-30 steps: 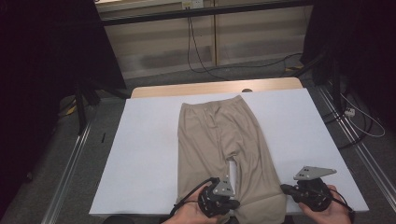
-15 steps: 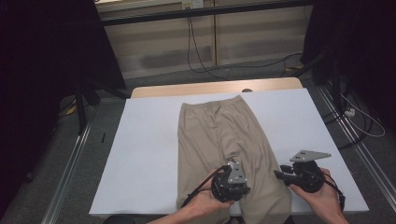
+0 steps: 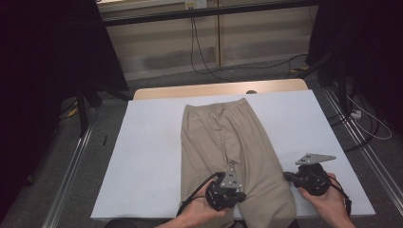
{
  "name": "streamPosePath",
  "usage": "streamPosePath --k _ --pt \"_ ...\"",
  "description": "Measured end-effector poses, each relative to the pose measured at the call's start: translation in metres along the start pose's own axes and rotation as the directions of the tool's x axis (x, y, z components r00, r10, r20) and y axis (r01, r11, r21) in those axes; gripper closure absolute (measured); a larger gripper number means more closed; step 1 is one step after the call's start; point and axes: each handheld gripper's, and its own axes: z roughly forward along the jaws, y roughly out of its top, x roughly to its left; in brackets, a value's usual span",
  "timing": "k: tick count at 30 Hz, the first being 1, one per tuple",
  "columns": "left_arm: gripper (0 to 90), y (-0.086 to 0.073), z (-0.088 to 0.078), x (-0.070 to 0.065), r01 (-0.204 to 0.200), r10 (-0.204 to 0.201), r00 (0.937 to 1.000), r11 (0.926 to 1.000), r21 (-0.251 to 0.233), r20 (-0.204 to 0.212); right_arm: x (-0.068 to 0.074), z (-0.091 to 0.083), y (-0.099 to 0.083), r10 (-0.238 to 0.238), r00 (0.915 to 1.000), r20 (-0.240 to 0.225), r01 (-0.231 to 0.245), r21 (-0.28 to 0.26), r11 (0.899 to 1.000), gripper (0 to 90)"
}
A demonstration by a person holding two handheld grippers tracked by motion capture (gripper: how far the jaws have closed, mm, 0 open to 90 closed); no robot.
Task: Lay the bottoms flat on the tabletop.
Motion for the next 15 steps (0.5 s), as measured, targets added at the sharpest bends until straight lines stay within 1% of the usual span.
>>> streamPosePath --k 1,2,3,5,6,7,9,10,12,13,14,15 --pt "88.2 0.000 0.000 0.000 0.008 -0.008 1.0000 1.0000 -0.001 -0.002 0.001 -0.001 -0.001 -0.003 1.0000 0.008 0.003 0.003 1.000 90.0" --pt "85.6 0.000 -0.001 0.000 0.004 -0.004 1.0000 1.0000 0.002 -0.002 0.001 -0.002 -0.002 -0.004 0.9999 0.011 0.004 0.004 1.000 90.0" --pt "80.6 0.000 -0.002 0.000 0.016 -0.016 0.9999 0.9998 -0.007 -0.004 0.001 -0.003 -0.002 -0.008 0.9999 0.010 0.008 0.006 1.000 90.0" --pt "71.5 0.000 -0.006 0.003 0.025 -0.025 0.9993 0.9996 -0.011 -0.026 -0.001 -0.004 -0.003 -0.008 0.9998 0.019 0.008 0.007 1.000 90.0" --pt "69.5 0.000 -0.010 0.004 0.029 -0.030 0.9988 0.9993 -0.021 -0.039 -0.001 -0.005 -0.004 -0.006 0.9999 0.015 0.006 0.005 1.000 90.0" --pt "66.8 -0.001 -0.013 0.006 0.017 -0.017 0.9986 0.9998 -0.013 -0.051 -0.002 -0.006 -0.005 -0.003 0.9998 0.021 0.003 0.006 1.000 90.0" --pt "60.6 -0.003 -0.021 0.010 0.007 -0.010 0.9959 0.9996 -0.028 -0.090 -0.004 -0.008 -0.007 0.003 0.9999 0.017 -0.003 0.006 1.000 90.0" --pt "57.9 -0.005 -0.025 0.012 0.023 -0.027 0.9942 0.9990 -0.038 -0.104 -0.005 -0.008 -0.008 0.009 0.9999 0.013 -0.009 0.004 1.000 90.0" --pt "52.8 -0.009 -0.033 0.018 0.014 -0.020 0.9890 0.9991 -0.041 -0.146 -0.006 -0.008 -0.008 0.008 1.0000 0.003 -0.008 -0.005 1.000 90.0" --pt "48.8 -0.011 -0.037 0.021 0.024 -0.032 0.9864 0.9983 -0.052 -0.161 -0.006 -0.008 -0.007 0.010 0.9999 -0.002 -0.010 -0.010 1.000 89.3" --pt "46.3 -0.014 -0.043 0.025 0.031 -0.041 0.9824 0.9977 -0.060 -0.182 -0.006 -0.007 -0.007 0.013 0.9999 -0.007 -0.013 -0.015 1.000 86.3" --pt "43.1 -0.016 -0.046 0.027 0.035 -0.048 0.9795 0.9970 -0.069 -0.196 -0.005 -0.007 -0.007 0.009 0.9998 -0.018 -0.010 -0.018 1.000 81.3"
